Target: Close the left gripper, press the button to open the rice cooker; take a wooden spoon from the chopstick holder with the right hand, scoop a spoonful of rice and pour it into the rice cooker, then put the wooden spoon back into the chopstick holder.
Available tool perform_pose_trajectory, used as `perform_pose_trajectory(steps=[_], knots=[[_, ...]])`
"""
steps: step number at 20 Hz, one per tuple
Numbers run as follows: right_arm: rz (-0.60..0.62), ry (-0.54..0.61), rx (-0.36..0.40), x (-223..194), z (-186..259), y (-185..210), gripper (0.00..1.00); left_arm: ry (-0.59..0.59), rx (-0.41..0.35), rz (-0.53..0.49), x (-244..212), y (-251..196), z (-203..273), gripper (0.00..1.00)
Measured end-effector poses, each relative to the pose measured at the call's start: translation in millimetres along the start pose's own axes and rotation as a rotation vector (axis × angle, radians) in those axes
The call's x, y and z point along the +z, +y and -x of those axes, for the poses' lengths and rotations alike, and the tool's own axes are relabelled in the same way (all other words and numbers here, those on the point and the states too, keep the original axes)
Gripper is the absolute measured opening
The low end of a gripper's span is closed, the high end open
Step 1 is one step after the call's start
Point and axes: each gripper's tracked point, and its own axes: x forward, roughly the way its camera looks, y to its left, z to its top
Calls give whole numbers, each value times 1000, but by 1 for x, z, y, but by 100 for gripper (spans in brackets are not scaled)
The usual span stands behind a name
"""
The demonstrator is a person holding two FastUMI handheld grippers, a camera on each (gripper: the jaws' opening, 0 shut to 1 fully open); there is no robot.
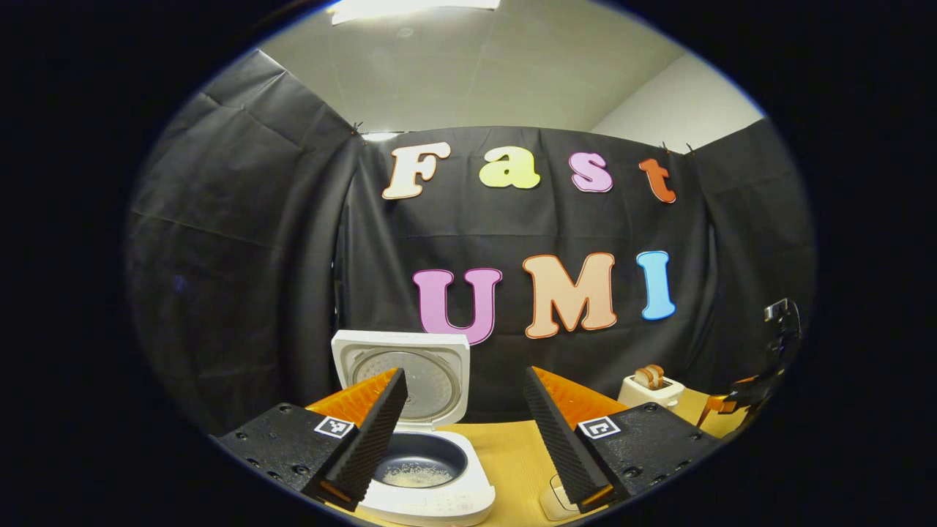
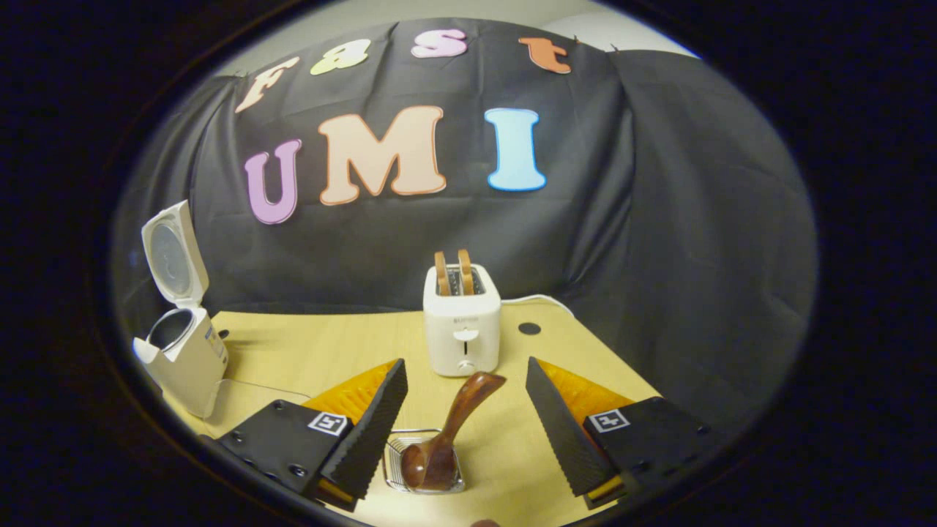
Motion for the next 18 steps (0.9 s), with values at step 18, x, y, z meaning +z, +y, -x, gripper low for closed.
perform_pose_trajectory(steps=[18], knots=[[97, -114, 87, 49, 45, 50, 100, 15, 11, -7, 32, 75, -128, 94]])
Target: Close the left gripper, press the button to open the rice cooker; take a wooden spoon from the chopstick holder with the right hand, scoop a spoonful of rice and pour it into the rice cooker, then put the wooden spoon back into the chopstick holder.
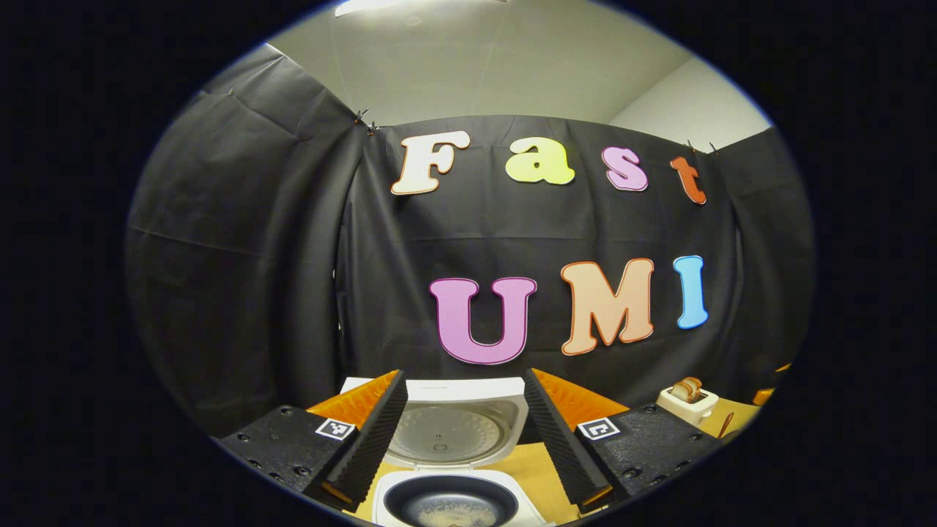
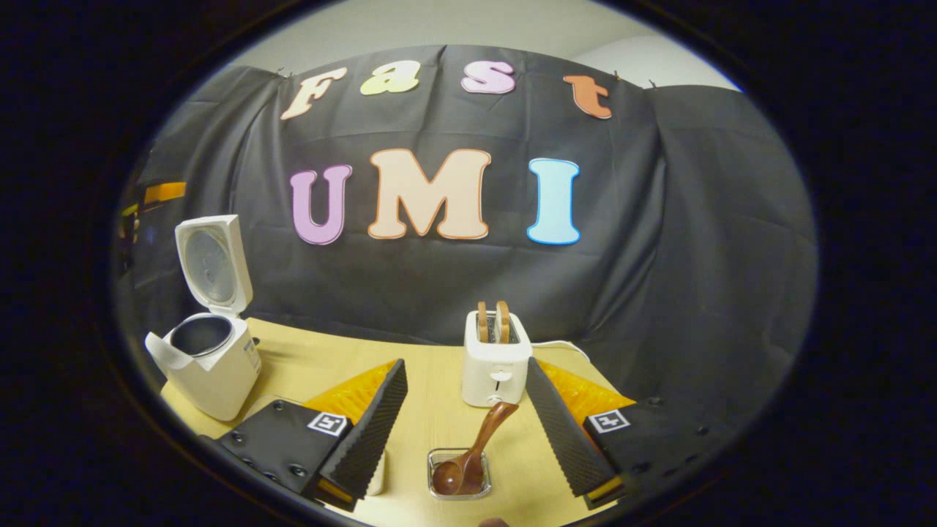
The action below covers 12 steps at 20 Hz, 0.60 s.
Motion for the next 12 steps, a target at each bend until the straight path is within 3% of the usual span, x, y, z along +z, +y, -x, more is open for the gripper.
perform_pose_trajectory(steps=[6, 12], knots=[[10, 5, 2, -5, 8, 7, 100, 56, 1, 59, -15, 11, -61, 93], [28, 23, -9, -14, 15, 5, 100, 125, 28, -42, -47, 21, -101, 94]])
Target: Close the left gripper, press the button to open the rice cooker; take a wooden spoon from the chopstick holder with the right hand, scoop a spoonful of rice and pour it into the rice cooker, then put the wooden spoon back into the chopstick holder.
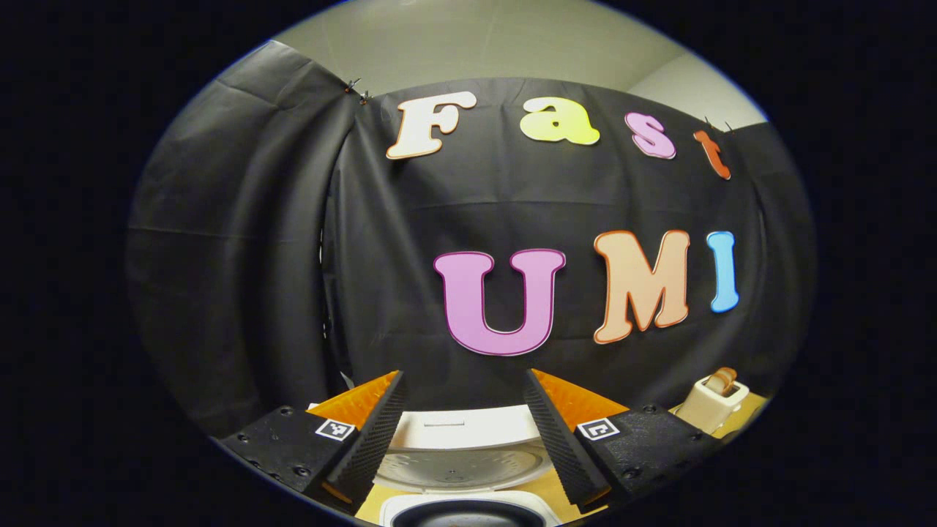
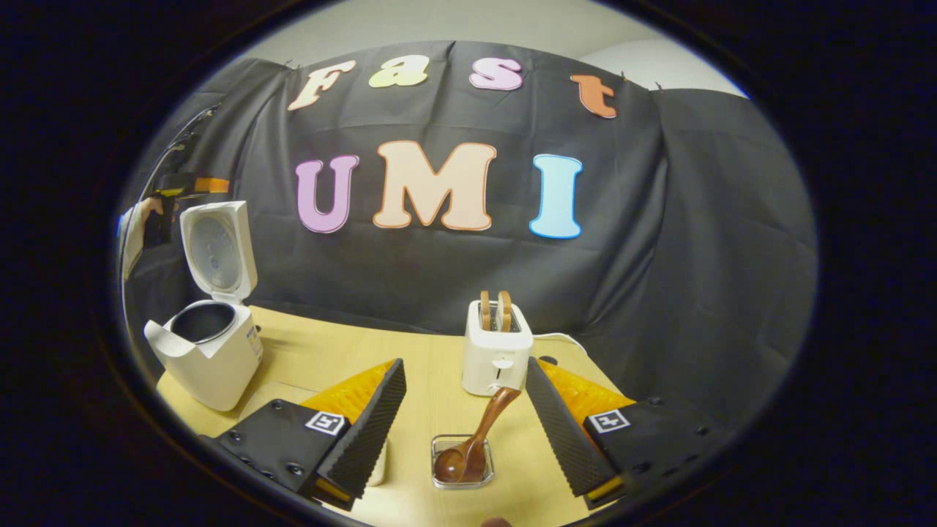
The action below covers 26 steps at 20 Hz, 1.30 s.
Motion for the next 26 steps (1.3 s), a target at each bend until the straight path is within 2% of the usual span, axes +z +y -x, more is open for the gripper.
perform_pose_trajectory(steps=[3, 8, 16, 26], knots=[[12, 0, -4, 1, 0, -1, 100, 37, 10, -32, -13, 0, -13, 94], [16, -6, 14, 6, -5, 3, 100, 58, 13, 33, -18, -1, -8, 94], [7, -43, 86, 22, -12, 26, 100, 76, 20, 36, -30, -9, 46, 95], [-1, -43, 175, 27, -12, 55, 100, 108, 28, 41, -68, -20, 116, 95]])
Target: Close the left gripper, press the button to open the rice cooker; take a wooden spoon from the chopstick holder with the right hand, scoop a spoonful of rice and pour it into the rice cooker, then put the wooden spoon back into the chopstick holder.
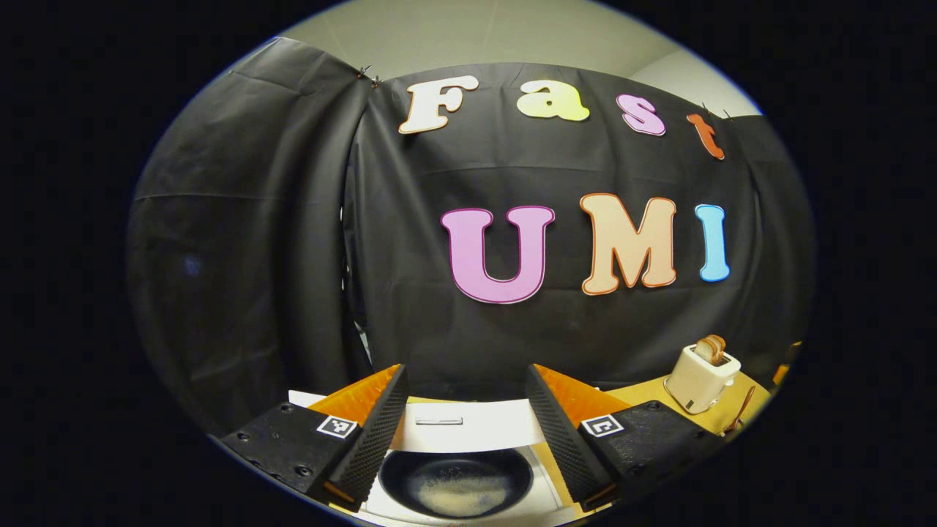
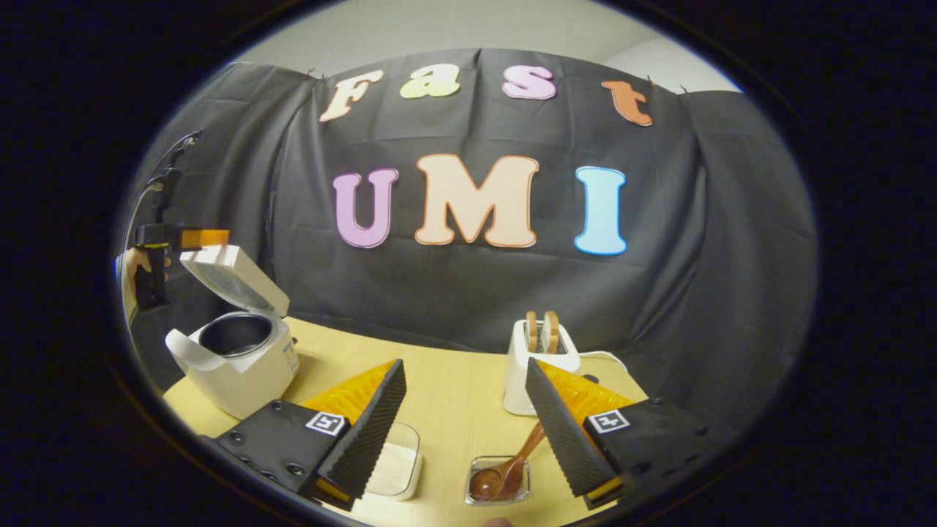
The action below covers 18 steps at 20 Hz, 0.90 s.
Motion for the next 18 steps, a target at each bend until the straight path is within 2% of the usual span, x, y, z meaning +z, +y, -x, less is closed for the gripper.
perform_pose_trajectory(steps=[8, 14, 18], knots=[[5, -5, 26, 7, 4, 11, 100, 47, 1, 43, -38, -2, 30, 95], [17, -7, 42, 8, 7, 20, 100, 166, 3, 96, -91, -2, 45, 94], [24, -2, 47, 7, 8, 23, 100, 206, 2, 110, -114, -4, 52, 94]])
